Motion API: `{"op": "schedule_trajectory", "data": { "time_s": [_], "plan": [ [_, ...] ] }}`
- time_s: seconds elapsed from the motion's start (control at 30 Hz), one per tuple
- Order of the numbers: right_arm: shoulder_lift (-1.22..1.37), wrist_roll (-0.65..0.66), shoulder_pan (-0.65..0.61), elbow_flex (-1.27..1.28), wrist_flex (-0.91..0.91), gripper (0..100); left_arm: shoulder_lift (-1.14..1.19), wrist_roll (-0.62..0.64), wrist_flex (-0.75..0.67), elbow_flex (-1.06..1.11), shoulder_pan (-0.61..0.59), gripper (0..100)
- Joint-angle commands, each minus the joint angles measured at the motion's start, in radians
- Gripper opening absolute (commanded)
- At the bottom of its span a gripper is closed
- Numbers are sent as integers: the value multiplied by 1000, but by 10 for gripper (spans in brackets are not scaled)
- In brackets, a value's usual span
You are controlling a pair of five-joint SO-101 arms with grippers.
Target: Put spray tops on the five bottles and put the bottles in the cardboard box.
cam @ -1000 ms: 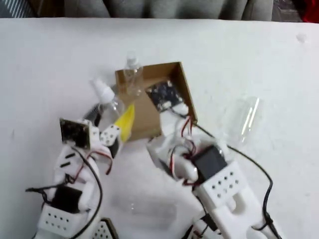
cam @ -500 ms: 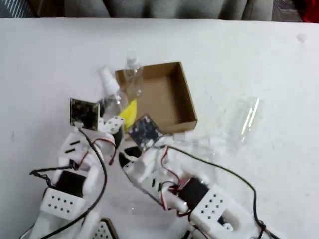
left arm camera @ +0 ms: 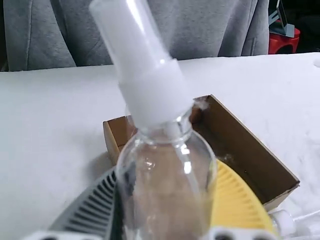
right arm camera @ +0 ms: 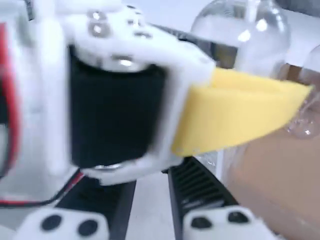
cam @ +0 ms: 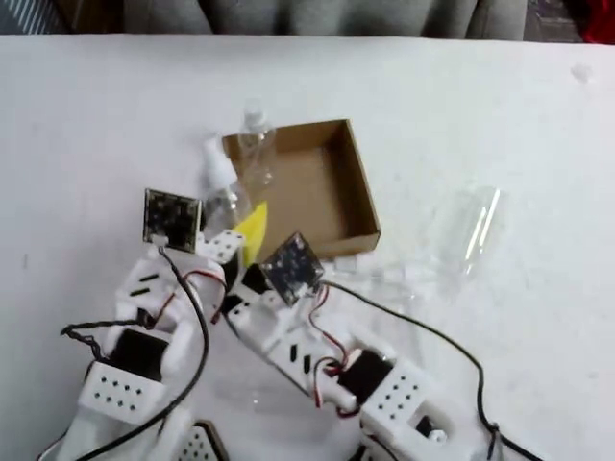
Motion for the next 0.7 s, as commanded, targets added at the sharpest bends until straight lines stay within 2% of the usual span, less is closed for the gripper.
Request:
{"op": "schedule_trajectory", "data": {
  "time_s": [0.0,0.13,0.37,0.53,0.67],
  "plan": [
    [128,-5,59,-51,-93,15,1,12,0,-80,7,20],
    [222,-5,82,-61,-166,15,1,14,0,-80,4,20],
    [127,-5,97,-37,-113,15,1,14,-5,-75,4,20],
    [-19,32,139,-38,134,15,4,14,-12,-77,4,20],
    [-193,245,280,-54,355,15,8,15,-97,-71,4,20]
  ]
}}
